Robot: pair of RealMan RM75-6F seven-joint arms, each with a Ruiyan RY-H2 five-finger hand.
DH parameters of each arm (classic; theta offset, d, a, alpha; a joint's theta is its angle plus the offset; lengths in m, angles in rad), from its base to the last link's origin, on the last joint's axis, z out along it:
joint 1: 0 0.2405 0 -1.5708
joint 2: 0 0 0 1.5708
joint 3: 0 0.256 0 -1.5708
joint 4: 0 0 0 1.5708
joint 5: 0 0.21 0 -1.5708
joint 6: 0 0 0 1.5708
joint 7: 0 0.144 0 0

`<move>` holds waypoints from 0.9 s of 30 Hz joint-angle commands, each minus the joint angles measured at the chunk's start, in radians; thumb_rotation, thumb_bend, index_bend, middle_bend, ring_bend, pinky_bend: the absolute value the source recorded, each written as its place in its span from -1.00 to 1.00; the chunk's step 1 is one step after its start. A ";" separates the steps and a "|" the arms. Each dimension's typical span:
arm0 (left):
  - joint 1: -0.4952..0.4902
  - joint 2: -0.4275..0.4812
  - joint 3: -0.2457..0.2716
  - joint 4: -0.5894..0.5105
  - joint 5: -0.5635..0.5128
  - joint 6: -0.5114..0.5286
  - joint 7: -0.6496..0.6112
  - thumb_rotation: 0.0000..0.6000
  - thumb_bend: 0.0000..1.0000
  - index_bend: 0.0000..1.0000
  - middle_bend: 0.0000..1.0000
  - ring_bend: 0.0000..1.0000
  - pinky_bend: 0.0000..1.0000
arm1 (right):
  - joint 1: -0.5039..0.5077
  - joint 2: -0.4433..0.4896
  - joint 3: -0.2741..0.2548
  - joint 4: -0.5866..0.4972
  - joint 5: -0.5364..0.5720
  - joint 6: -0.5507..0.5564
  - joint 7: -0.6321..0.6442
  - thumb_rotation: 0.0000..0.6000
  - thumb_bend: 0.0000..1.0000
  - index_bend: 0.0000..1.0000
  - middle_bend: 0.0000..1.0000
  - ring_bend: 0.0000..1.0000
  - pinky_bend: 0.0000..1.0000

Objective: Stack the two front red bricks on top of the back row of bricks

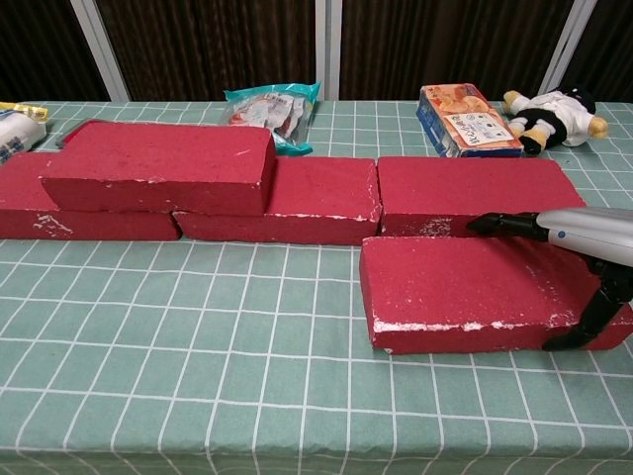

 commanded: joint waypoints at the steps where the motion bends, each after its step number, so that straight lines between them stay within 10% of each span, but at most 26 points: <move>1: 0.002 0.002 -0.004 0.000 -0.001 -0.004 -0.002 1.00 -0.89 -1.00 -1.00 -1.00 -1.00 | 0.003 0.000 0.000 0.004 0.002 -0.008 0.010 1.00 -1.00 -1.00 -0.94 -1.00 -1.00; 27: 0.022 0.024 -0.022 -0.026 0.021 -0.025 -0.023 1.00 -0.89 -1.00 -1.00 -1.00 -1.00 | 0.022 0.000 -0.018 -0.005 0.002 -0.007 0.029 1.00 -1.00 -1.00 -0.38 -0.60 -0.72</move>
